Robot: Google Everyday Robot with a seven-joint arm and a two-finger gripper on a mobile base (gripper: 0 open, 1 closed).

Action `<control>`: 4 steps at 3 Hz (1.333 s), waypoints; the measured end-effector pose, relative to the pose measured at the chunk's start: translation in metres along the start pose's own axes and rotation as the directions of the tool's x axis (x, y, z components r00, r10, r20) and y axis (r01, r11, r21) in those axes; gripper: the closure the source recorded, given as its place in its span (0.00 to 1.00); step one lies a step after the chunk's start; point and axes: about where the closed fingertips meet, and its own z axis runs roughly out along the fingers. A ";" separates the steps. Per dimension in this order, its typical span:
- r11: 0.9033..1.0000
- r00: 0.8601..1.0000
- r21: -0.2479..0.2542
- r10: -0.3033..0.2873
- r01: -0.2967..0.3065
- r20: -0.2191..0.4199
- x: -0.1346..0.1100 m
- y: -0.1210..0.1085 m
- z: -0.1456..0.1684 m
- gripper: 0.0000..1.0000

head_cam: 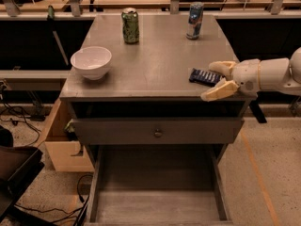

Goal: Move rxbar blueberry near green can

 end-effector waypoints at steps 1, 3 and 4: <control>1.000 1.000 0.000 0.000 0.000 0.000 0.000 0.000 0.000 0.59; 1.000 1.000 -0.001 0.000 0.000 0.000 0.000 0.000 0.000 0.12; 1.000 1.000 -0.001 0.000 0.000 0.000 0.000 0.000 0.001 0.00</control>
Offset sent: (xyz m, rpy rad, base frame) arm 0.0000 0.0001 0.0002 0.0000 0.0001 0.0002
